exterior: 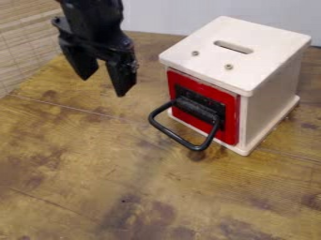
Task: Close the drawer
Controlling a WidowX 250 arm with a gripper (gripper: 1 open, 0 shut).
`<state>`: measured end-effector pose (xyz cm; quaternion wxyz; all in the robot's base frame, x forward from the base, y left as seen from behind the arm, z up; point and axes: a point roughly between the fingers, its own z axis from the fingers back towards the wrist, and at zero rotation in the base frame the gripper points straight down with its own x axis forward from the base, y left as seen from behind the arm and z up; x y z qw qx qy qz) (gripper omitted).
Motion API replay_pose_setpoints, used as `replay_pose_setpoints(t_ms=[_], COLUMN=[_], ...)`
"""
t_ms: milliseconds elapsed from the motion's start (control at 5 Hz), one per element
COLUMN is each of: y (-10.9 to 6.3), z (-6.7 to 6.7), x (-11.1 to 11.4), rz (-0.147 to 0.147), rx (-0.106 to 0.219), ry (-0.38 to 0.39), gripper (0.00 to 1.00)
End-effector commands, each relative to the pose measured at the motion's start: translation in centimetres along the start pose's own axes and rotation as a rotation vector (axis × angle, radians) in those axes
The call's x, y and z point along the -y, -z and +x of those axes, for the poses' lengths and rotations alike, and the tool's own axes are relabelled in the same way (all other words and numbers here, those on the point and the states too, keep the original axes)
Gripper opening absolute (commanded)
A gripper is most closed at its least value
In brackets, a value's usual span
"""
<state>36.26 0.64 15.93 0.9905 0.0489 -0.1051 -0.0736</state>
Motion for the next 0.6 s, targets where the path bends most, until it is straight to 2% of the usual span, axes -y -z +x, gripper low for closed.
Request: replay_pose_setpoints(t_ms=[0, 400], y=[-1.48, -1.45], z=[1.38, 1.27], x=[-1.87, -1.98], rz=[0.007, -0.018], rx=[0.078, 0.092], ry=[-0.008, 0.094], gripper=[1.00, 1.00])
